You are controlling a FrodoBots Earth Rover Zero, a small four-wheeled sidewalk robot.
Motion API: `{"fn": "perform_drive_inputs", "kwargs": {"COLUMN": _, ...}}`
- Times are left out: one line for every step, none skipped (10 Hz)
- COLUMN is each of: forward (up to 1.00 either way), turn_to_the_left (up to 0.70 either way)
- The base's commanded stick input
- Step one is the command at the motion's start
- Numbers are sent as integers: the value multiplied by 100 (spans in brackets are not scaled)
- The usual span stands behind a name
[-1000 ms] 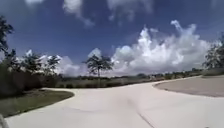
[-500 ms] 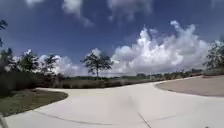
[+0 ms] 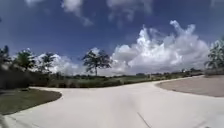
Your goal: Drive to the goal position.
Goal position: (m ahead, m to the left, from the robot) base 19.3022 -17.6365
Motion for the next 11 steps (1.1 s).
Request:
{"fn": "perform_drive_inputs", "kwargs": {"forward": 85, "turn_to_the_left": 0}}
{"fn": "perform_drive_inputs", "kwargs": {"forward": 85, "turn_to_the_left": 0}}
{"fn": "perform_drive_inputs", "kwargs": {"forward": 85, "turn_to_the_left": 0}}
{"fn": "perform_drive_inputs", "kwargs": {"forward": 85, "turn_to_the_left": 0}}
{"fn": "perform_drive_inputs", "kwargs": {"forward": 85, "turn_to_the_left": 0}}
{"fn": "perform_drive_inputs", "kwargs": {"forward": 85, "turn_to_the_left": 0}}
{"fn": "perform_drive_inputs", "kwargs": {"forward": 85, "turn_to_the_left": 0}}
{"fn": "perform_drive_inputs", "kwargs": {"forward": 85, "turn_to_the_left": 0}}
{"fn": "perform_drive_inputs", "kwargs": {"forward": 85, "turn_to_the_left": 0}}
{"fn": "perform_drive_inputs", "kwargs": {"forward": 83, "turn_to_the_left": 0}}
{"fn": "perform_drive_inputs", "kwargs": {"forward": 70, "turn_to_the_left": 0}}
